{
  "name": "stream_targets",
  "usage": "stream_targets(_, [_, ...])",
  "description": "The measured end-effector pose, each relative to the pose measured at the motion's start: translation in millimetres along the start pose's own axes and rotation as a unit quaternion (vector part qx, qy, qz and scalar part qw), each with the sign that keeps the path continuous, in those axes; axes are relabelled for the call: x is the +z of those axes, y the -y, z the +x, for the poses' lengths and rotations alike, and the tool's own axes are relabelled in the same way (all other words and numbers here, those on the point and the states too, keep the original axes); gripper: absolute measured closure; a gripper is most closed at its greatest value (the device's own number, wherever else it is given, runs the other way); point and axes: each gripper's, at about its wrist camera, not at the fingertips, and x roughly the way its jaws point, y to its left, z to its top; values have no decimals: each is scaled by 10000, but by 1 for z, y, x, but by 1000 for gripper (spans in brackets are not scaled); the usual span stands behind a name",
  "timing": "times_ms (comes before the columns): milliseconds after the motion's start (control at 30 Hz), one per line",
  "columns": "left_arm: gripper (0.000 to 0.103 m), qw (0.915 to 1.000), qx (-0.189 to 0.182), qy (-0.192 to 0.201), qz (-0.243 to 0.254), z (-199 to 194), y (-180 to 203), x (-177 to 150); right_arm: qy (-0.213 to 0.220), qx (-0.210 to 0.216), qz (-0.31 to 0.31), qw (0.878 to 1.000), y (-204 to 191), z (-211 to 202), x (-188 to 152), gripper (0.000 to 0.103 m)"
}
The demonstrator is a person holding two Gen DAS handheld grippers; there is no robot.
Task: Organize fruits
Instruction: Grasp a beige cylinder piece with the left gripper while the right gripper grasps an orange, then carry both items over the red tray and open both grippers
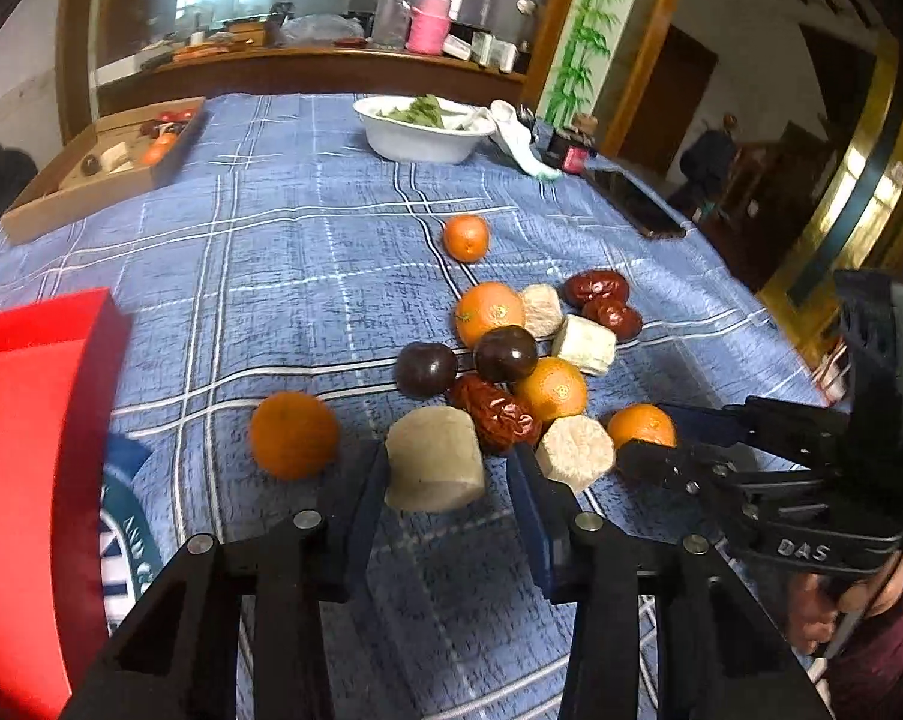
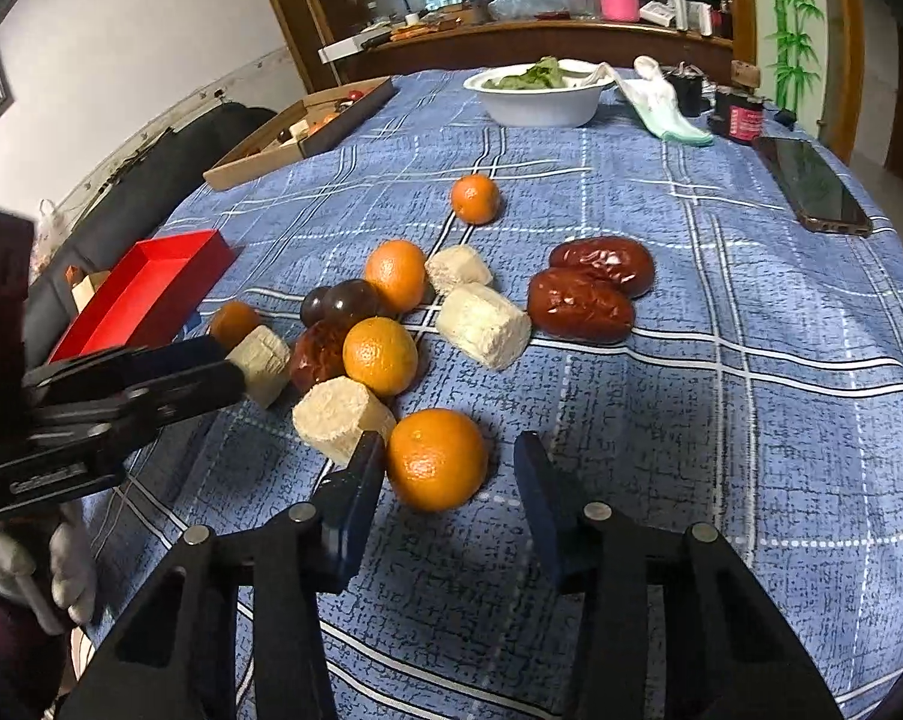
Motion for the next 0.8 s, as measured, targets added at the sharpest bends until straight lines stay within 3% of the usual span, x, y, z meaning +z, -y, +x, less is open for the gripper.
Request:
stream_targets(200, [61, 9996, 98, -253, -112, 20, -4, 2, -128, 52, -79, 9999, -5, 6, 2, 60])
stream_targets(233, [66, 9997, 115, -181, -127, 19, -5, 2, -131, 38, -96, 9999, -5, 6, 2, 60])
stream_targets(300, [66, 9997, 155, -160, -141, 20, -5, 0, -131, -24, -118, 9998, -6, 6, 2, 70])
stream_targets(367, [66, 9996, 100, -105, -246, 14, -8, -4, -118, -53, -101, 9999, -7, 4, 1, 71])
stream_targets(633, [66, 9947, -80, 481, -903, -64, -42, -15, 144, -54, -217, 9996, -33, -24, -1, 71])
stream_targets(800, [66, 9855, 510, 949, -1312, -118, -89, -33, 389, 316, -497, 9975, -78, -43, 12, 70])
